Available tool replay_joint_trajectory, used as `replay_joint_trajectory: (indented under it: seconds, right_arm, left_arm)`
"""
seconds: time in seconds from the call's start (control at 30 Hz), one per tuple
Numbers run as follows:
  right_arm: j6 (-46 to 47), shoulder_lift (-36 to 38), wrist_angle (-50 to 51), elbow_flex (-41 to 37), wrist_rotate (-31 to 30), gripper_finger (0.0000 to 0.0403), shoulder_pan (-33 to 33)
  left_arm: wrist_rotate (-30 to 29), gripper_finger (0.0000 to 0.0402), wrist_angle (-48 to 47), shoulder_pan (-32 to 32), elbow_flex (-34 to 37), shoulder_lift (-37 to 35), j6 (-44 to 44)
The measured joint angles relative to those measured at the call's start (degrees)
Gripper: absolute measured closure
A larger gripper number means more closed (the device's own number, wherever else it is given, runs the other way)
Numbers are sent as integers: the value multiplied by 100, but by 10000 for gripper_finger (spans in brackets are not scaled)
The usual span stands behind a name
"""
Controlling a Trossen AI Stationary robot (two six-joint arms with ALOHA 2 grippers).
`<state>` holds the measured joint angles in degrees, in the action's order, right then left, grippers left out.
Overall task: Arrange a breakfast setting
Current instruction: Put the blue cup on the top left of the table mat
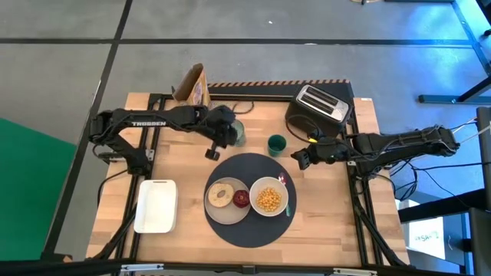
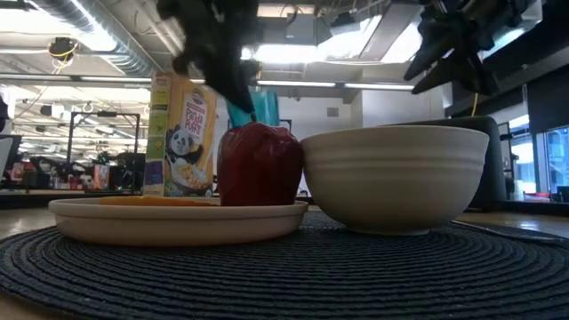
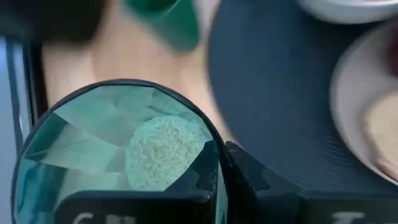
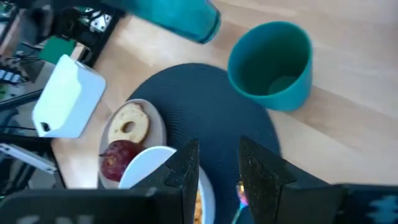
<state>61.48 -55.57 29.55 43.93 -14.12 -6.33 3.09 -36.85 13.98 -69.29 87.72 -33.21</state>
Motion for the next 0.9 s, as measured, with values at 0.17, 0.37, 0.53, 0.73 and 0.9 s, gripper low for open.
replay_joint_trajectory:
  seconds: [0.17, 0.37, 0.53, 0.73, 0.9]
  right_arm:
    - [159, 0, -262, 0, 34, 302, -2]
    - [168, 0, -949, 0, -123, 302, -3]
    - [174, 0, -1409, 0, -125, 302, -17]
    - [371, -56, -1608, 3, -633, 302, -485]
    - [594, -217, -1553, 4, -1092, 302, -947]
  left_arm:
    - [114, 394, -915, -805, -820, 11, -874]
    - [185, 395, -1126, -1442, -984, 208, -1105]
    - [199, 395, -1489, -1500, -980, 602, -1084]
    - [224, 395, -1518, -1469, -978, 891, -1090]
    - [316, 392, -1523, -1380, -978, 907, -1091]
